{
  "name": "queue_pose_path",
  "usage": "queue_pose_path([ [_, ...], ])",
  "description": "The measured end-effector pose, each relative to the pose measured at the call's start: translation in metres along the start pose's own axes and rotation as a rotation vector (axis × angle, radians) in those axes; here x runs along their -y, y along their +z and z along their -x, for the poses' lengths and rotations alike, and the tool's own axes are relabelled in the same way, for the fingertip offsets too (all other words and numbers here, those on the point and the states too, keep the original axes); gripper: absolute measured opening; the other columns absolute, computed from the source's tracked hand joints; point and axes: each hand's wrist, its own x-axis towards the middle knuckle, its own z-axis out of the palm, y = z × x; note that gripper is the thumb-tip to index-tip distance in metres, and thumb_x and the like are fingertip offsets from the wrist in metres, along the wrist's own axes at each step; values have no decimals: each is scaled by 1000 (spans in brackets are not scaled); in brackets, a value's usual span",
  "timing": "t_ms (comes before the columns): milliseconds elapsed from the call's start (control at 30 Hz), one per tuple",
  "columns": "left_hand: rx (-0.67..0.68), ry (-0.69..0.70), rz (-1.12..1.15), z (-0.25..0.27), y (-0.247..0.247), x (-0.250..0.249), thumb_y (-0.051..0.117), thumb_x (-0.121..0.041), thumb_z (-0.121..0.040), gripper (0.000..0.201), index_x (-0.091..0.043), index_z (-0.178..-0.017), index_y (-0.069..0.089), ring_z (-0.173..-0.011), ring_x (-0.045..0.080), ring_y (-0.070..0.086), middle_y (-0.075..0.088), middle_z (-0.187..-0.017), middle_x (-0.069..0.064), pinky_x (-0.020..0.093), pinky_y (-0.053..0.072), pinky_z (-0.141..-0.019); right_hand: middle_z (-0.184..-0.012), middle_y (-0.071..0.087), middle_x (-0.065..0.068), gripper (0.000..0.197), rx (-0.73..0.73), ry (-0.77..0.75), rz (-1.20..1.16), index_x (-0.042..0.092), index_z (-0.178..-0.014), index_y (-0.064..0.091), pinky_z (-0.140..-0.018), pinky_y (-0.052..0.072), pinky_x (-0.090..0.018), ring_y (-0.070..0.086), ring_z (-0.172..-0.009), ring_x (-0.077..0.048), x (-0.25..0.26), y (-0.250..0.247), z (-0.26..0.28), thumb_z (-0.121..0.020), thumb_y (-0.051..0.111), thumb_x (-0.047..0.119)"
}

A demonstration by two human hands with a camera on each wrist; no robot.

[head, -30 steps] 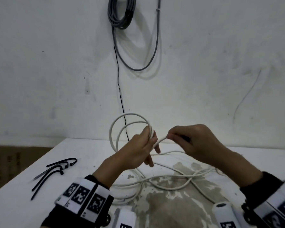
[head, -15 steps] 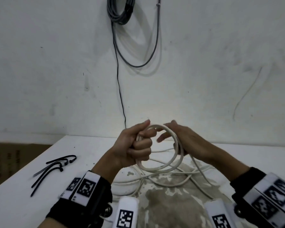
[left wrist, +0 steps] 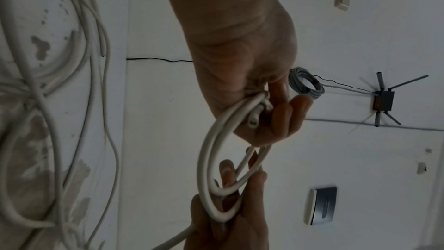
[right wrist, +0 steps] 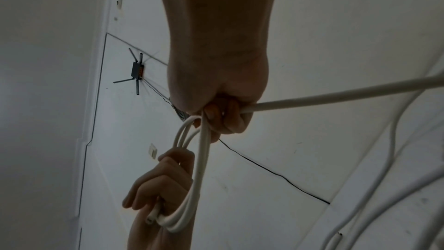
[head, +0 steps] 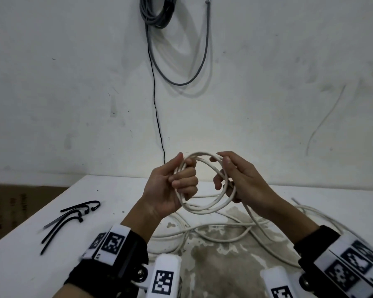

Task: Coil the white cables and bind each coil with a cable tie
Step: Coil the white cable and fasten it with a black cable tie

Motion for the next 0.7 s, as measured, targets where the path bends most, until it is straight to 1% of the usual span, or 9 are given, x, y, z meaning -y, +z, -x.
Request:
queue_pose_path([
  [67, 42, -11, 36, -3, 1, 6, 55, -19, -92, 20, -2, -84, 57, -42, 11, 38, 31, -48, -2, 24, 42, -46, -60, 62, -1, 25, -20, 5, -4, 18, -102, 57, -39, 26, -18, 34, -41, -11, 1, -2, -1, -101, 34, 29],
  [133, -63, 22, -70, -5, 3, 10, 64, -26, -84, 21, -9, -74, 58, -37, 6, 42, 33, -41, -7, 19, 41, -41, -59, 63, -2, 24, -39, 3, -11, 18, -96, 56, -40, 25, -17, 32, -40, -10, 2, -3, -3, -101, 35, 26],
  [233, -231, 103, -249, -7, 10, 13, 51, -41, -83, 27, -16, -71, 51, -38, 3, 41, 32, -39, -9, 16, 43, -47, -58, 64, -4, 24, -96, -39, 5, 15, -93, 55, -40, 28, -15, 32, -41, -10, 4, -3, -4, -101, 34, 23],
  [300, -259, 134, -272, -9, 16, 15, 49, -41, -82, 26, -17, -73, 50, -38, 3, 41, 32, -39, -9, 16, 43, -49, -63, 68, -6, 23, -134, -51, -3, 13, -95, 53, -40, 27, -16, 31, -43, -13, 3, 0, -3, -102, 32, 23],
  [400, -259, 157, -252, -12, 20, 16, 49, -36, -83, 23, -15, -74, 51, -37, 2, 40, 32, -38, -9, 15, 42, -46, -67, 70, -7, 22, -178, -32, -88, 15, -94, 54, -40, 28, -16, 33, -42, -11, -2, 3, -2, -101, 34, 19],
  [500, -270, 122, -284, -11, 17, 14, 52, -34, -81, 22, -16, -70, 53, -37, 3, 40, 31, -39, -9, 16, 43, -46, -66, 67, -8, 24, -208, -60, -105, 11, -86, 63, -42, 29, -16, 38, -41, -4, 0, 0, -3, -96, 41, 9],
  [567, -297, 86, -332, -9, 14, 13, 55, -35, -79, 22, -17, -68, 54, -37, 4, 39, 30, -40, -9, 17, 41, -44, -68, 66, -11, 25, -192, -101, -61, 7, -83, 67, -42, 29, -11, 41, -41, 0, 2, -4, -4, -93, 44, 3],
  [633, -312, 55, -357, -7, 12, 12, 55, -35, -79, 22, -16, -69, 55, -36, 4, 37, 30, -41, -10, 16, 37, -40, -69, 67, -14, 27, -149, -123, -35, 8, -81, 70, -41, 28, -8, 44, -41, 0, 3, -7, -3, -92, 46, 0],
  [700, -296, 19, -364, -5, 12, 9, 52, -33, -81, 21, -15, -73, 55, -31, 2, 32, 31, -42, -10, 14, 29, -34, -67, 66, -14, 29, -105, -136, -14, 12, -82, 72, -42, 28, -7, 42, -41, -2, 2, -8, -1, -93, 47, 1],
])
